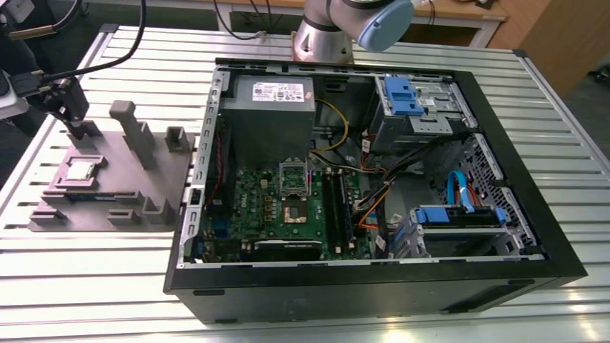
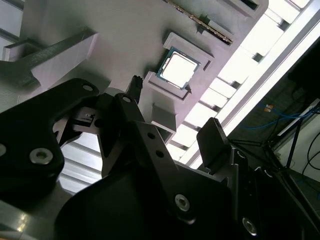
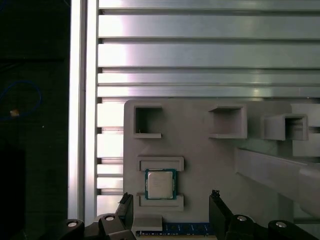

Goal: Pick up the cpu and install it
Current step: 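Pick up the cpu and move it towards the insertion slot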

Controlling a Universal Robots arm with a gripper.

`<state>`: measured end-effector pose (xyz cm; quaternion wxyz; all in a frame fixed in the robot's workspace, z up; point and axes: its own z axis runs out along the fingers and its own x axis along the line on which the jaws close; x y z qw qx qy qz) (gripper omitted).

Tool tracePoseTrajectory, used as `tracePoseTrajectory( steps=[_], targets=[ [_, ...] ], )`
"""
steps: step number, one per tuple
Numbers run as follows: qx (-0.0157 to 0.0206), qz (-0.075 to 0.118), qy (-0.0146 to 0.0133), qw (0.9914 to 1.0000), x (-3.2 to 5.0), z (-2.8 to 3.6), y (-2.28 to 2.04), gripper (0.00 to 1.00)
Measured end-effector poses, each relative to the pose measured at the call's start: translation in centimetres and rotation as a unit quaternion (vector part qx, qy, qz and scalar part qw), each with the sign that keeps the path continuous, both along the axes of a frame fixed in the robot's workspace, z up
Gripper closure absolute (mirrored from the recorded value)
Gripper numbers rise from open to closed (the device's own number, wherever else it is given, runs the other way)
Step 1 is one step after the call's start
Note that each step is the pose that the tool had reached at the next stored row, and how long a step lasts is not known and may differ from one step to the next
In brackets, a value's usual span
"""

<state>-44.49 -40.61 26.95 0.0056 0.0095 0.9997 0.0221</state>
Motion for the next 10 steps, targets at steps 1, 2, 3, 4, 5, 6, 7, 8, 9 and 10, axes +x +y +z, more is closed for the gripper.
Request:
tracePoseTrajectory(
  steps=[1,2,3,4,5,6,7,8,9,10],
  targets=[
    [0.0000,0.000,0.0000,1.00000,0.00,0.00,0.00,0.29],
    [0.0000,0.000,0.0000,1.00000,0.00,0.00,0.00,0.29],
    [0.0000,0.000,0.0000,1.00000,0.00,-0.01,0.00,0.29],
    [0.0000,0.000,-0.0001,1.00000,0.00,-0.02,0.00,0.29],
    [0.0000,0.000,0.0000,1.00000,0.00,-0.03,0.00,0.29],
    [0.0000,0.000,-0.0001,1.00000,0.00,-0.05,0.00,0.29],
    [0.0001,0.000,-0.0002,1.00000,0.00,-0.09,0.00,0.29],
    [0.0001,0.000,-0.0002,1.00000,0.01,-0.16,0.00,0.29],
    [-0.0001,0.000,-0.0001,1.00000,0.00,-0.23,0.00,0.29],
    [-0.0005,0.000,0.0000,1.00000,0.00,-0.37,0.00,0.29]
  ],
)
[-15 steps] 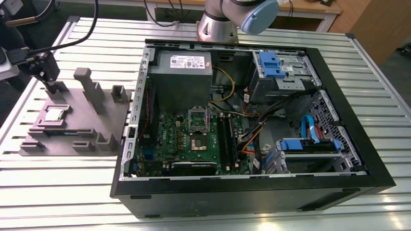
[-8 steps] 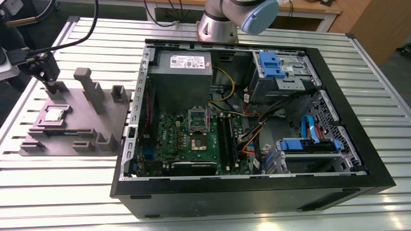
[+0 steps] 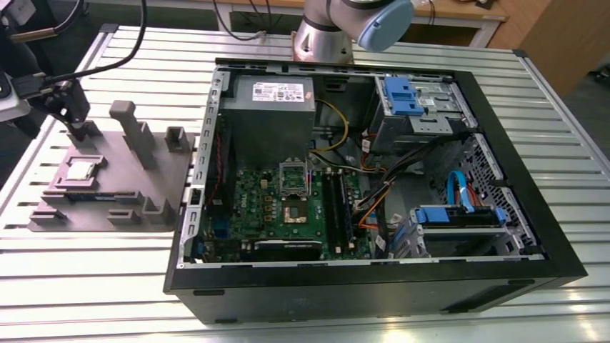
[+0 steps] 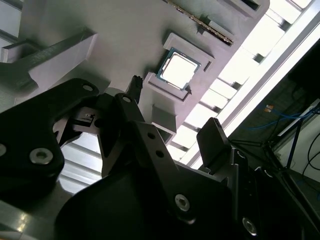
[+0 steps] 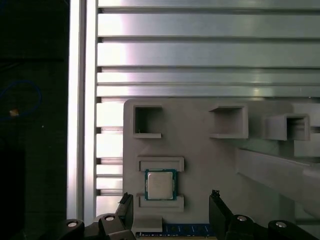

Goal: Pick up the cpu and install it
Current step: 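Pick up the cpu and move it towards the insertion slot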

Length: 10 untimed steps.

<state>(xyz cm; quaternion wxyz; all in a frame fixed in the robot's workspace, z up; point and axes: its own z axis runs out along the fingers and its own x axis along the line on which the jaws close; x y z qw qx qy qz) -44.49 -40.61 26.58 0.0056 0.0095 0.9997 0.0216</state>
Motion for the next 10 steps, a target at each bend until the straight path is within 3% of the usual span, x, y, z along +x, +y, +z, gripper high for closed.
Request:
tracePoseTrajectory(
  steps=[10],
  targets=[
    [-0.0017,0.000,0.0000,1.00000,0.00,-1.82,0.00,0.29]
  ],
)
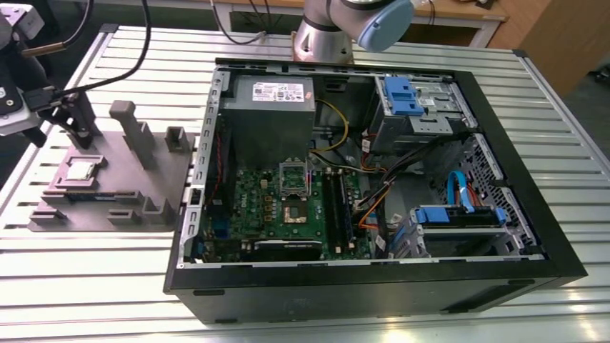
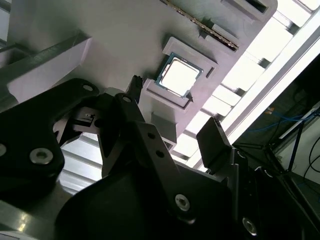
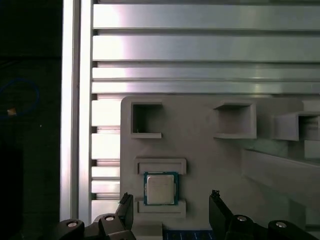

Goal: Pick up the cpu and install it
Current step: 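Pick up the cpu and move it towards the insertion slot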

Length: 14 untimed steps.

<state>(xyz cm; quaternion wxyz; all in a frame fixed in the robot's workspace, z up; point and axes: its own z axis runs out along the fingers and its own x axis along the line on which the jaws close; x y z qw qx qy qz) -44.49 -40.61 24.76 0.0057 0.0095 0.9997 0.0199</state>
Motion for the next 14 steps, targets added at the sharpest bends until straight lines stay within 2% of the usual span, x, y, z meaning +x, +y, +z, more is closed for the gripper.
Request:
tracePoseTrajectory(
  steps=[5,14],
  targets=[
    [0.0000,0.000,0.0000,1.00000,-0.05,-0.85,0.00,0.29],
    [0.0000,0.000,0.0000,1.00000,-0.05,-0.97,0.00,0.29]
  ],
)
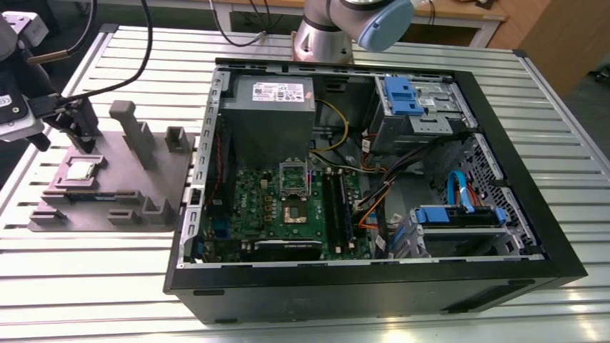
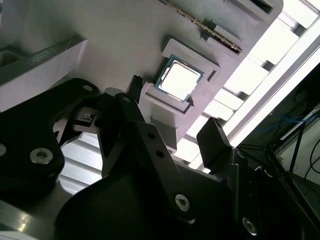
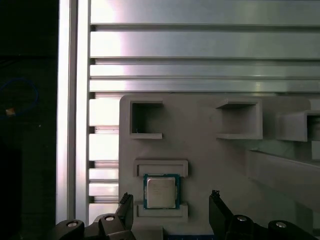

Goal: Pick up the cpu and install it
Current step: 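Pick up the cpu and move it towards the insertion slot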

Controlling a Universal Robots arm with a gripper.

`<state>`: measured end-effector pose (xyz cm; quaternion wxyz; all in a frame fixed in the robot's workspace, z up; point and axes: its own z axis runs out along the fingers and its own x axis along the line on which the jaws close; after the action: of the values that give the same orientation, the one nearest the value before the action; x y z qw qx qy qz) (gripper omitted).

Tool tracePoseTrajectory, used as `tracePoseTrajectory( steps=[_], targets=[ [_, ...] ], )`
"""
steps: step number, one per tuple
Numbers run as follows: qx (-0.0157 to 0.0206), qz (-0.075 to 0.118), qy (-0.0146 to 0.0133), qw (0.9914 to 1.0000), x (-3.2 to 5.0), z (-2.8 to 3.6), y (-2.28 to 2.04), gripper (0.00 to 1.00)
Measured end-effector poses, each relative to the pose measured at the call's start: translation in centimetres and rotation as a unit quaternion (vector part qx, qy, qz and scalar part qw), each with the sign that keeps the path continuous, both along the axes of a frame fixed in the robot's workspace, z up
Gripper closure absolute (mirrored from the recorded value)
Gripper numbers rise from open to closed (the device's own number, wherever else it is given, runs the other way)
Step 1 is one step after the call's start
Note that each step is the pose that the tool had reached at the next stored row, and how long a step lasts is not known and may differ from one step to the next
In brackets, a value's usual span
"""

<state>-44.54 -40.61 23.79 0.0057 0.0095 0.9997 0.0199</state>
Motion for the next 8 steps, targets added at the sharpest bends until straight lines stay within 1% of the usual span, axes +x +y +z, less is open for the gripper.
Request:
tracePoseTrajectory(
  steps=[2,5,8],
  targets=[
    [0.0000,0.000,-0.0001,1.00000,0.00,-0.23,0.00,0.29],
    [0.0000,-0.001,0.0000,1.00000,0.00,-0.76,0.00,0.29],
    [0.0000,-0.011,0.0001,0.99994,0.01,-1.31,0.00,0.29]
  ],
)
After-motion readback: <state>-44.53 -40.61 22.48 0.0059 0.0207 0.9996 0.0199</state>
